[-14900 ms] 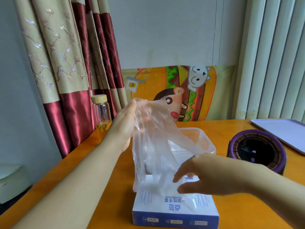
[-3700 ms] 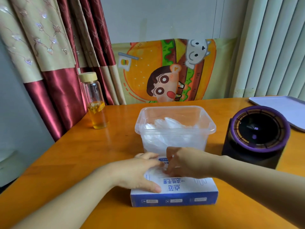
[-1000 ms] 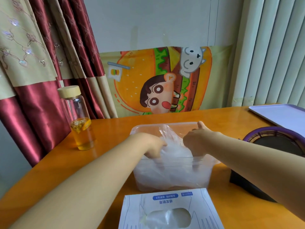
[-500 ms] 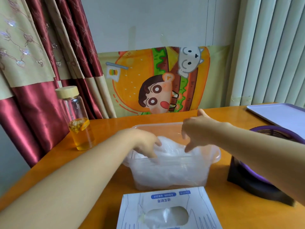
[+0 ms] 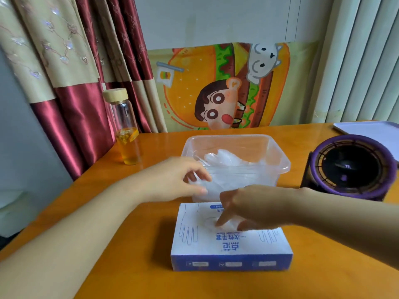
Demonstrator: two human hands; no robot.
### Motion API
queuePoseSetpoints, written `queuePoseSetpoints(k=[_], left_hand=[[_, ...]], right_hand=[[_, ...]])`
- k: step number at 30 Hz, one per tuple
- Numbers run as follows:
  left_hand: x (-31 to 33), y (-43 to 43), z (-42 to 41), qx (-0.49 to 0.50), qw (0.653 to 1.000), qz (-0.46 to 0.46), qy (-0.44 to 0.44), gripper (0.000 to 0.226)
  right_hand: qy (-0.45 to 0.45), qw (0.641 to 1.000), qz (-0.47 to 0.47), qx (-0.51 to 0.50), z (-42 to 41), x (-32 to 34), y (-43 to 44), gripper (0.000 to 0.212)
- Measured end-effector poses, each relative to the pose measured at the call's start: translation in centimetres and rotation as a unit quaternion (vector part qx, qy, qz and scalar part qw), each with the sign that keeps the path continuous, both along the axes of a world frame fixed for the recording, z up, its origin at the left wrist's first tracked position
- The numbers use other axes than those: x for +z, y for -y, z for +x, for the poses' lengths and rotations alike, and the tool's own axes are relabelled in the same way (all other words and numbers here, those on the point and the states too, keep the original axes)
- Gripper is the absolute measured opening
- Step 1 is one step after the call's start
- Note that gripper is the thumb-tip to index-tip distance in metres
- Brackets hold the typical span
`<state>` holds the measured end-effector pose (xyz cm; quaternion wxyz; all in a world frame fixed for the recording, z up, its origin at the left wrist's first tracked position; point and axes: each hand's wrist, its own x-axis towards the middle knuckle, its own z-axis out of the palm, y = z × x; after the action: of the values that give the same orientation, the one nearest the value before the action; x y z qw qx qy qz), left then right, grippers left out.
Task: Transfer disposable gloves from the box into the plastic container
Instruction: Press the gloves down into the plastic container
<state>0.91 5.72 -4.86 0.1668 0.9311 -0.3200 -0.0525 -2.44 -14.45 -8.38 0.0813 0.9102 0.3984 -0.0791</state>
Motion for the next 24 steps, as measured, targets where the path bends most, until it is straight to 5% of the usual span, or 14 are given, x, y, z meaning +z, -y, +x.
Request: queuePoseSetpoints(k=[5,16,21,24], left_hand=[[-4.0,-0.5,-1.6,-0.026,0.971,0.203,-0.127,0.091],[-4.1,0.3,-1.7,-0.027,0.966,0.213,-0.145,0.09],[-3.5,0.9,-2.1,-0.038,0.963,0.222,-0.148,0.088],[-3.2,1.0,-2.2,-0.051,0.962,0.224,-0.15,0.09]], right_hand=[[0.0,0.998,0.066,-0.003,0.7,-1.9,-0.5,0.031],[0.041,0.995,0.082,0.042,-1.5,0.7,-1.2,0.017],[0.078,0.995,0.055,-0.026,0.1,2.7,-0.5,0.015],[0.123,0.981,0.135,-0.067,1.4,5.0,0.3,0.014]])
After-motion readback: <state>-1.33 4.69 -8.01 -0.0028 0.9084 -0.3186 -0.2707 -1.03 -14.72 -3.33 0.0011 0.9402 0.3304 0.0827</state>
